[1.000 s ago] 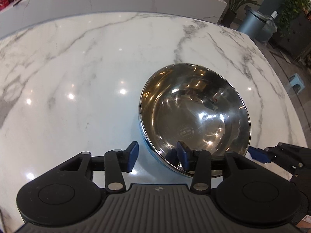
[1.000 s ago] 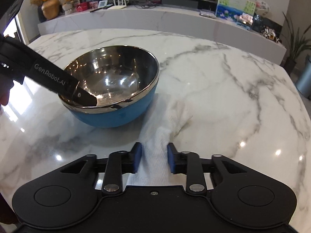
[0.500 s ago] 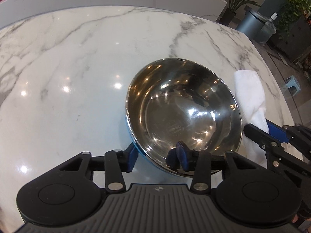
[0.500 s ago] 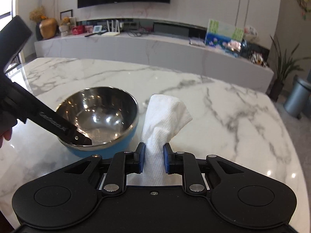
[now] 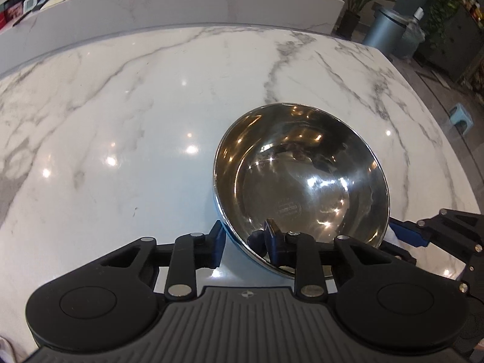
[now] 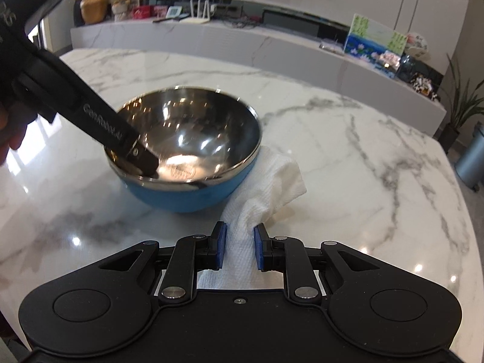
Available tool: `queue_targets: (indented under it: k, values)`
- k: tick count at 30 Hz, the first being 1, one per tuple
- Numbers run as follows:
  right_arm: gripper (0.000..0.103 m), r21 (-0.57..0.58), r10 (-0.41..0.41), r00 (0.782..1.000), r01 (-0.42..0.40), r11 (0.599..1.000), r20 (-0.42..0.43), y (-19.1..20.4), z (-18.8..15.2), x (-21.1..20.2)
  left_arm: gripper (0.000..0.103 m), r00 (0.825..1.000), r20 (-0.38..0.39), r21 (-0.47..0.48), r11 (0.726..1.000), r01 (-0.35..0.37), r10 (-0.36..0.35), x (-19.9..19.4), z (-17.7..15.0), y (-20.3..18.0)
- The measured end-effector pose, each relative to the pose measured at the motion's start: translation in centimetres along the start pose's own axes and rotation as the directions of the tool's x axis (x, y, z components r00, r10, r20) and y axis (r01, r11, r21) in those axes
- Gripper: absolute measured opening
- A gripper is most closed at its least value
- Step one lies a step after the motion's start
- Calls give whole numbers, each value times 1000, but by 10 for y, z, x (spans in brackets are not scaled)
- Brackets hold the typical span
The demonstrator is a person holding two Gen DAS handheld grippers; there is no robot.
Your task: Clean bowl
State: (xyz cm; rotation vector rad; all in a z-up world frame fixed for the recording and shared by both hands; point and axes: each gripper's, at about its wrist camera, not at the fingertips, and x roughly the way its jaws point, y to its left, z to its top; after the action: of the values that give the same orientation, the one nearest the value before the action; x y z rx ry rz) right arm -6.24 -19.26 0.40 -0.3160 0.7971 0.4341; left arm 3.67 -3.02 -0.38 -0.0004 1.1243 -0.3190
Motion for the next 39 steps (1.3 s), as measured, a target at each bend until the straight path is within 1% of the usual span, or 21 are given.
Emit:
queue_targets:
  k: [6,10,15,18,24,28,29,34,37,39]
  values:
    - [17,1,10,1000,-10,1000,-16,-2,0,0,25,1000,-28,38,999,2,-1,-2,0,0]
    - [17,10,-7,1000,7,1000,11,-6,3,-7,25,999,-50,71,997,8,-4,-3,0,-1]
    - [17,27,-23,997,21,999,79,-12,7,-20,25,998,-69,104,995,14,-7,-5,-2,-3]
    - [17,15,-21,996,20,1000,81,-11,8,-19,25,998,-69,112,994,13,-6,-5,-2,-3]
    - [17,-5,-2,999,2,1000,38,-6,6,-8,25,998,-61,92,996,9,-4,-3,-2,-3]
    - [17,-31,22,1000,-22,999,-2,1,3,0,44,996,-88,19,999,32,-30,1,-4,2]
    - [17,-42,31,999,-31,999,-12,4,2,2,45,995,-92,6,999,37,-36,2,-4,3]
    - [17,-93,58,998,-62,994,-38,14,0,3,46,993,-103,-40,998,52,-56,4,-6,6]
    - [17,-90,60,998,-63,994,-38,12,0,3,45,993,-99,-35,998,53,-56,4,-6,5]
    - [17,-85,53,998,-56,995,-33,11,1,3,42,994,-95,-27,998,58,-61,4,-6,5]
